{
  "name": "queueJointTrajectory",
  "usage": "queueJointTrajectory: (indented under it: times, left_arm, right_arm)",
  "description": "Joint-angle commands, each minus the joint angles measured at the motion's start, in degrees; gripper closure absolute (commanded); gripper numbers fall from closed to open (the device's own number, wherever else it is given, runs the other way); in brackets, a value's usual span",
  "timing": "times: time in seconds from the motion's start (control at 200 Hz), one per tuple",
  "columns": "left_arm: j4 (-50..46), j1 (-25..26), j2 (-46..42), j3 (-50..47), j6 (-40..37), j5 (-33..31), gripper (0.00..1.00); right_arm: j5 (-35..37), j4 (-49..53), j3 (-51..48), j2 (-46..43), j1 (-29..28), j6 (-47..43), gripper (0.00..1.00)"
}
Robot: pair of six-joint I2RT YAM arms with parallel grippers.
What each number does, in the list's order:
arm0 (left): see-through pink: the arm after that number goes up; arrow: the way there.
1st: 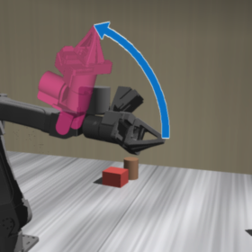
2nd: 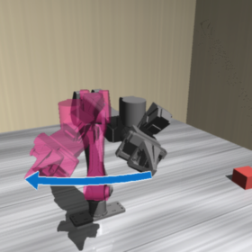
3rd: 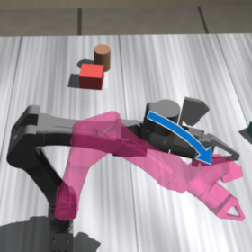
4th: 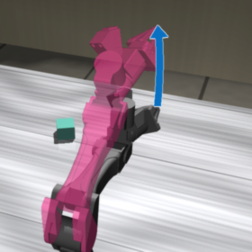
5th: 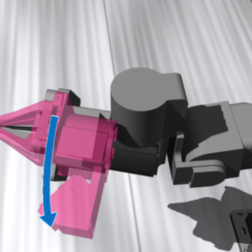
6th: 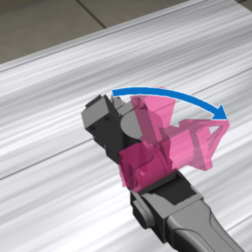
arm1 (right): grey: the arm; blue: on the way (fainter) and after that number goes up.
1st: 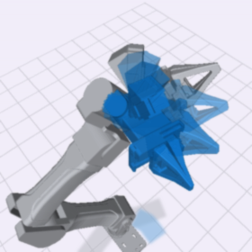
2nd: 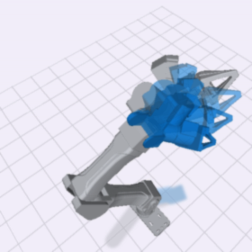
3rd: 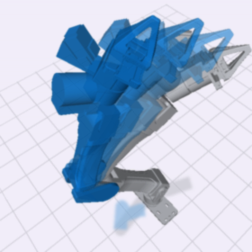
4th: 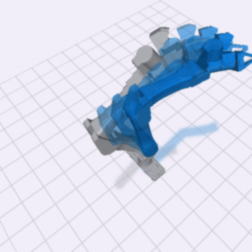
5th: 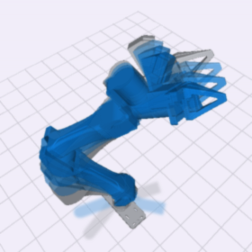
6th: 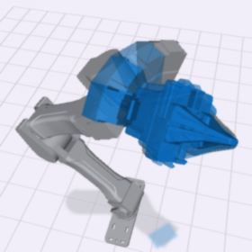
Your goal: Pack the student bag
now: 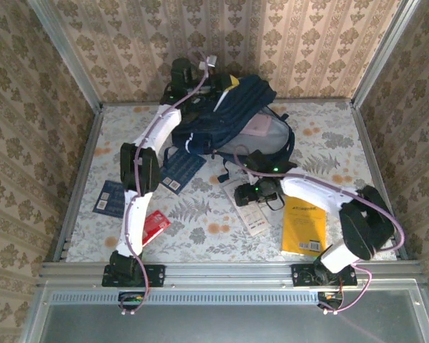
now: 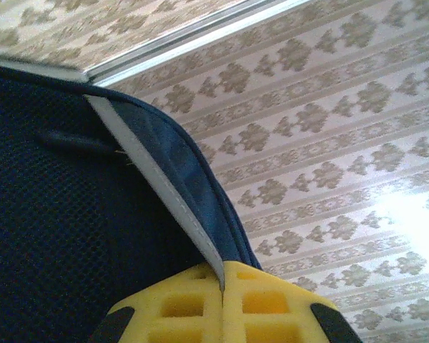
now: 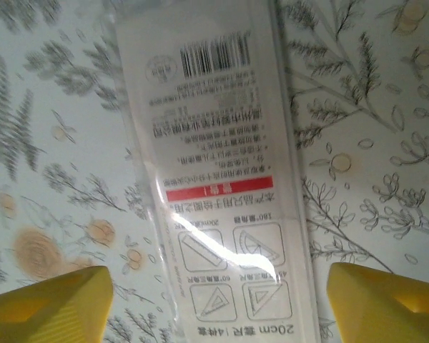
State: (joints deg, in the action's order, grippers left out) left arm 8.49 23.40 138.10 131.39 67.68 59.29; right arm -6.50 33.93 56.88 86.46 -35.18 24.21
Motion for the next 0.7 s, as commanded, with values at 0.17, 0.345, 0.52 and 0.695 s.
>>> queueJointTrajectory:
  times: [0.17, 0.345, 0.52, 0.695]
  left_arm:
    - [-9.33, 6.12, -0.24, 0.27, -10.87, -0.67, 0.91]
    - [-12.35, 8.71, -1.51, -1.82, -12.94, -1.09, 0.59]
    - [-18.29, 8.61, -13.32, -12.81, -19.85, -5.31, 0.38]
    - [-24.24, 8.37, -29.45, -31.66, -27.97, -13.83, 0.32]
  right_arm:
    - [-11.98, -15.37, -9.21, -9.73, 6.19, 5.98, 0.29]
    - [-11.58, -17.24, -13.47, -12.96, 7.05, 6.65, 0.29]
    - [-8.98, -15.95, -16.32, -13.75, 7.14, 5.34, 0.29]
    - [-6.52, -16.72, -17.87, -11.56, 7.08, 4.62, 0.25]
